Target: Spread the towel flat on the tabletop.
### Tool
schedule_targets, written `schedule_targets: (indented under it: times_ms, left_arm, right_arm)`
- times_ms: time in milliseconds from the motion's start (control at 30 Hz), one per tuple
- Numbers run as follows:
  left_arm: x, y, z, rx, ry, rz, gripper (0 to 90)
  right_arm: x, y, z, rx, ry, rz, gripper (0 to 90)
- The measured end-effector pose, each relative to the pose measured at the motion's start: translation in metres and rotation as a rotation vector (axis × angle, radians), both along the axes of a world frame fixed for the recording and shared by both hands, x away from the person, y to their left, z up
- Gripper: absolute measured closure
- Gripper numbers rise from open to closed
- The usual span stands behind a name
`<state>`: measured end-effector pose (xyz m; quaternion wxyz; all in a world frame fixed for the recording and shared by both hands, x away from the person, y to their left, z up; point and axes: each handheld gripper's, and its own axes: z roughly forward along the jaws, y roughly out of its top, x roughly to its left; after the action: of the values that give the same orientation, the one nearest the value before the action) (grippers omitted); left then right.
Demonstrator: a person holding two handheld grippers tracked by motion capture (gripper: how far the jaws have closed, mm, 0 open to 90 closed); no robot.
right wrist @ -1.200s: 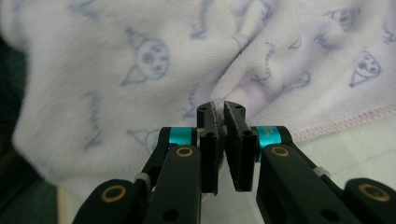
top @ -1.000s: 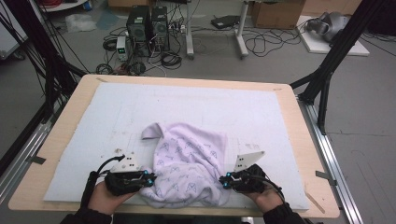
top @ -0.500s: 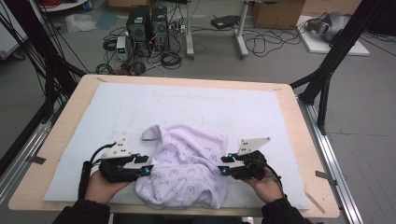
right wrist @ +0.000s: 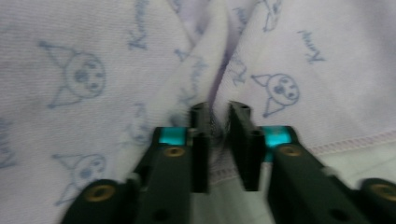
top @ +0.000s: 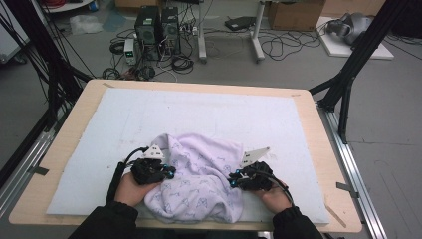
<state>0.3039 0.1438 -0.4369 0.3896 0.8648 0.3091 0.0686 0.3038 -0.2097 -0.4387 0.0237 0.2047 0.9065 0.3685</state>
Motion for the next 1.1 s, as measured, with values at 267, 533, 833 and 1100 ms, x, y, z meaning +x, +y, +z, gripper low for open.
schedule_targets:
  times_ms: [267,533,833,1100]
  left_arm:
    - [-0.014,0.012,0.01,-0.019,-0.022,0.0,87.8]
    - [-0.046,0.031,0.024,-0.07,-0.034,-0.036,87.5]
    - [-0.024,0.04,0.03,-0.121,-0.076,0.011,68.6]
    - [0.008,0.012,0.004,-0.039,0.016,0.019,72.4]
  right_arm:
    - [-0.014,-0.01,0.009,0.013,-0.008,0.01,85.7]
    - [-0.044,-0.019,0.013,0.034,0.025,0.065,84.1]
    - [-0.013,-0.029,0.03,0.113,-0.05,-0.079,62.3]
    - [0.018,-0.016,0.001,-0.029,-0.022,-0.132,68.0]
